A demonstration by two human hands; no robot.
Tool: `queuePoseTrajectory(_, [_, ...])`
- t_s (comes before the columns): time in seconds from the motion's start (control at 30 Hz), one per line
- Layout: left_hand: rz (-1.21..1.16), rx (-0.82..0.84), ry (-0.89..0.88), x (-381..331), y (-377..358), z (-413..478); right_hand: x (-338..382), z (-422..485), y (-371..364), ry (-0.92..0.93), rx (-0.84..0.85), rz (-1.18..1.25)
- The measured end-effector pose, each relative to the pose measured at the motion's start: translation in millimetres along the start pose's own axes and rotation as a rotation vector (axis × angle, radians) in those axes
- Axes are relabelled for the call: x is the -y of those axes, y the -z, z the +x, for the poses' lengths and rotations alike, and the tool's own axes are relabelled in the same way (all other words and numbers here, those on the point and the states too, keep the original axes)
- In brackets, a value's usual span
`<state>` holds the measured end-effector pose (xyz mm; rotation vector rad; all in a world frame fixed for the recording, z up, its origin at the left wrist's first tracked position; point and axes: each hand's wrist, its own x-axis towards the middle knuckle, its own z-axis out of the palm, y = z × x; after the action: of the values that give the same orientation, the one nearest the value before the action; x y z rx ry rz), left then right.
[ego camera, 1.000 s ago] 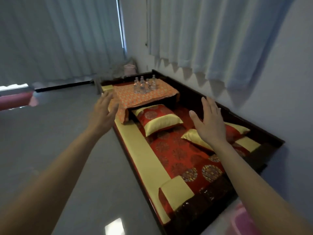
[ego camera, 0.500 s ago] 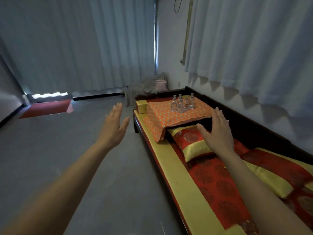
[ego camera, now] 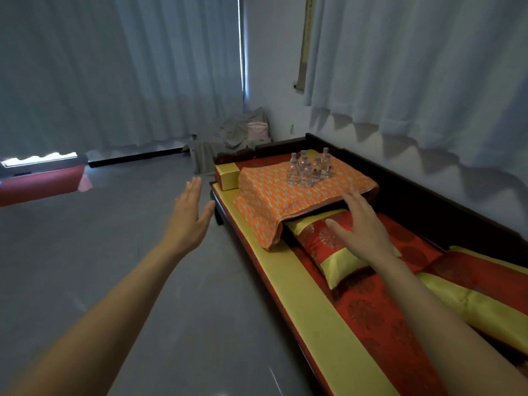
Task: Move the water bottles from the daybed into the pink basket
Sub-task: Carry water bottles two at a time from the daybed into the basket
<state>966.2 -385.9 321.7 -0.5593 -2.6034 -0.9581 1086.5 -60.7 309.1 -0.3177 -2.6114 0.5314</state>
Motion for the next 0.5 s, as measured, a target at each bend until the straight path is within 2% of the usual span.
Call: queuePoseTrajectory(0.5, [-0.065,0.168,-0.088,124,-112,309,-12,253,-165,-0.244,-0.011,0.121])
